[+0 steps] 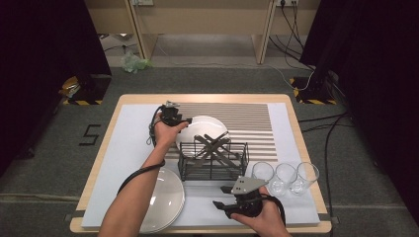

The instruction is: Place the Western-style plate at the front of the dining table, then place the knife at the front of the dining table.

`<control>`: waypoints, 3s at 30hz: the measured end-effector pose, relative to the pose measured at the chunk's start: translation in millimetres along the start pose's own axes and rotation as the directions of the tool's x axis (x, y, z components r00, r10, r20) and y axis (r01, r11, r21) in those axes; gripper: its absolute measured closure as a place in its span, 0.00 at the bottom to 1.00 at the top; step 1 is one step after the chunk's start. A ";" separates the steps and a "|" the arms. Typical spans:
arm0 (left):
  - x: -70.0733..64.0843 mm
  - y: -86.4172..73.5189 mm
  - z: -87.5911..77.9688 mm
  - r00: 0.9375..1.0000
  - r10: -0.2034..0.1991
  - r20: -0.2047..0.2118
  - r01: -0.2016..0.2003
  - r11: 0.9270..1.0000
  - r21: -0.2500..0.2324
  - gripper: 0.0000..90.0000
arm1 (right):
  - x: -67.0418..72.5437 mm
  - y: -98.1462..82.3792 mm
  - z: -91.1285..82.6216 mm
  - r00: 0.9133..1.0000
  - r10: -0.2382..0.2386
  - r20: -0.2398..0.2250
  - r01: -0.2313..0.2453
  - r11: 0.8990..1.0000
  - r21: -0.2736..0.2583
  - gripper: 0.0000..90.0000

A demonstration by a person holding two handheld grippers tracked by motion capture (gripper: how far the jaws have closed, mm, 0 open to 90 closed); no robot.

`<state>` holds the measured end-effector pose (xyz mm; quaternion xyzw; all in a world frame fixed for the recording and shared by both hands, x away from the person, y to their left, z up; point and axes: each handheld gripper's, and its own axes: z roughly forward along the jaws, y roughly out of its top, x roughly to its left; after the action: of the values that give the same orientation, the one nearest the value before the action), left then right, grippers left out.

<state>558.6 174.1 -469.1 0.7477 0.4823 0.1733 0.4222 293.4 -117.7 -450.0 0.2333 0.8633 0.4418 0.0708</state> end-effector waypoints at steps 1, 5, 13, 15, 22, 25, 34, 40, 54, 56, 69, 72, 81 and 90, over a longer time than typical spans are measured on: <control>0.0 0.0 0.0 1.000 0.000 0.000 0.000 1.000 0.000 0.47 | -0.1 0.0 -0.4 1.000 0.001 -0.001 -0.001 1.000 0.001 0.51; 3.3 1.2 -8.0 1.000 -0.010 0.005 0.010 0.999 -0.048 0.39 | -1.0 -0.9 -1.0 1.000 0.005 0.003 -0.005 1.000 0.001 0.51; 12.6 -0.7 -31.1 0.999 -0.029 0.030 0.031 0.996 -0.078 0.31 | -4.5 -2.4 -2.1 1.000 0.011 0.010 -0.011 1.000 -0.008 0.51; 15.0 -1.8 -36.5 0.999 -0.016 0.042 0.020 0.996 -0.090 0.29 | -5.3 -2.8 -3.0 1.000 0.018 0.016 -0.017 1.000 -0.010 0.51; 14.3 -7.2 -64.4 0.998 -0.009 0.055 0.015 0.995 -0.102 0.28 | -5.0 -3.1 -4.5 0.999 0.031 0.013 -0.030 0.999 -0.014 0.50; 14.3 -7.6 -72.8 0.998 -0.001 0.059 0.007 0.994 -0.107 0.28 | -4.8 -3.0 -4.5 0.999 0.030 0.012 -0.030 0.999 -0.013 0.50; 10.3 -15.1 -90.7 0.997 0.016 0.080 -0.008 0.995 -0.104 0.28 | -6.1 -3.7 -5.7 0.999 0.031 0.018 -0.031 0.999 -0.017 0.50; 9.6 -20.3 -98.3 0.995 0.015 0.098 -0.005 0.994 -0.110 0.29 | -5.7 -3.5 -6.1 0.999 0.031 0.020 -0.031 0.999 -0.016 0.50; -3.4 -22.5 -120.0 0.992 0.044 0.120 -0.025 0.987 -0.159 0.29 | -6.9 -3.8 -3.4 1.000 0.025 0.005 -0.025 1.000 -0.011 0.50; -6.1 -22.7 -122.3 0.992 0.049 0.115 -0.029 0.985 -0.171 0.30 | -6.9 -4.2 -4.2 1.000 0.030 0.004 -0.030 0.999 -0.011 0.50; -23.8 -26.3 -141.1 0.982 0.097 0.160 -0.067 0.980 -0.187 0.30 | -6.3 -5.1 -6.6 0.999 0.032 0.020 -0.032 0.999 -0.008 0.50; -32.1 -26.3 -149.1 0.977 0.126 0.173 -0.092 0.976 -0.197 0.30 | -4.9 -5.0 -6.5 0.999 0.040 0.020 -0.040 0.999 -0.005 0.50; -44.8 -25.9 -155.8 0.967 0.153 0.203 -0.110 0.971 -0.210 0.31 | -5.5 -4.6 -5.4 0.999 0.032 0.019 -0.031 0.999 -0.005 0.50; -54.6 -25.2 -161.5 0.959 0.178 0.218 -0.129 0.967 -0.219 0.31 | -5.0 -4.8 -6.0 0.999 0.035 0.018 -0.034 0.999 -0.006 0.50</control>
<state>410.6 206.2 -386.9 0.7514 0.3486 0.1638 0.5358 294.2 -126.7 -450.6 0.2520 0.8573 0.4431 0.0717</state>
